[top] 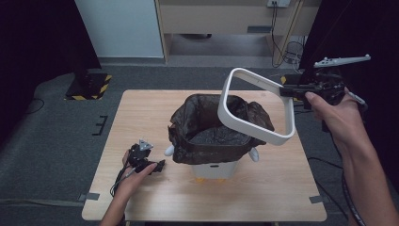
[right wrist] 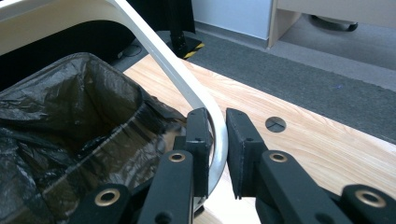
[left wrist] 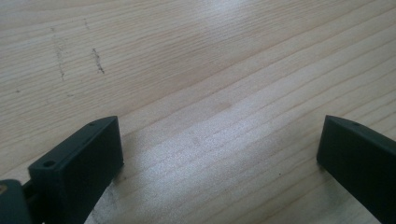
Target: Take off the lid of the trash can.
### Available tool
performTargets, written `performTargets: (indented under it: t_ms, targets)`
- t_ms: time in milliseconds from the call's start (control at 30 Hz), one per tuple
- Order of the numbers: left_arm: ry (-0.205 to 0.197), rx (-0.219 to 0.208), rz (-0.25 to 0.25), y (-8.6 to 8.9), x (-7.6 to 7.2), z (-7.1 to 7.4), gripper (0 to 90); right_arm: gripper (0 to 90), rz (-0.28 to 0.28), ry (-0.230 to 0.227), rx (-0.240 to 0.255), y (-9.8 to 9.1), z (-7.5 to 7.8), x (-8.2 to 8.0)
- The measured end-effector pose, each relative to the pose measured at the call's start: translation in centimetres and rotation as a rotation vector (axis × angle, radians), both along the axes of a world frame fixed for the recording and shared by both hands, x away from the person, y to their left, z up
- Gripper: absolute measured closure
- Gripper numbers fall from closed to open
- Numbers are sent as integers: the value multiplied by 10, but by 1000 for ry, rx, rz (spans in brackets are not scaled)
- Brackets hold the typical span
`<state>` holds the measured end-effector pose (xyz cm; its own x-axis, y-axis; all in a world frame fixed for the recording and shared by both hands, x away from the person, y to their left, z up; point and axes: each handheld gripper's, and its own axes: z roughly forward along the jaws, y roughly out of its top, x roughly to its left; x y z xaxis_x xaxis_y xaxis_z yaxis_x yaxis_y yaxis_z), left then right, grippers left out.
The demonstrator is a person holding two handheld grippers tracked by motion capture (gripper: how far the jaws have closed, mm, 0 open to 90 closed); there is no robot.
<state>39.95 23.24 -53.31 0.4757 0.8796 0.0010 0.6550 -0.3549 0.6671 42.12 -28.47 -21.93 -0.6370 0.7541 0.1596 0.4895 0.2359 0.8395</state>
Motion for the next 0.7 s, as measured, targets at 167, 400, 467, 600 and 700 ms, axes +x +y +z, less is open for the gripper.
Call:
performTargets:
  t_ms: [167, 400, 467, 600, 700]
  targets:
    - [-1, -1, 0, 0, 0, 0, 0, 802, -20, 3, 0, -14, -2, -5]
    - [-1, 0, -1, 0, 0, 0, 0, 803, -47, 13, -12, -29, -9, -9]
    - [-4, -6, 3, 0, 0, 0, 0, 802, -53, 13, -18, -32, -11, -11]
    - [-4, -2, -1, 0, 0, 0, 0, 803, -65, 19, -13, -39, -16, -12]
    - [-4, -3, -1, 0, 0, 0, 0, 803, -73, 20, -10, -45, -19, -12]
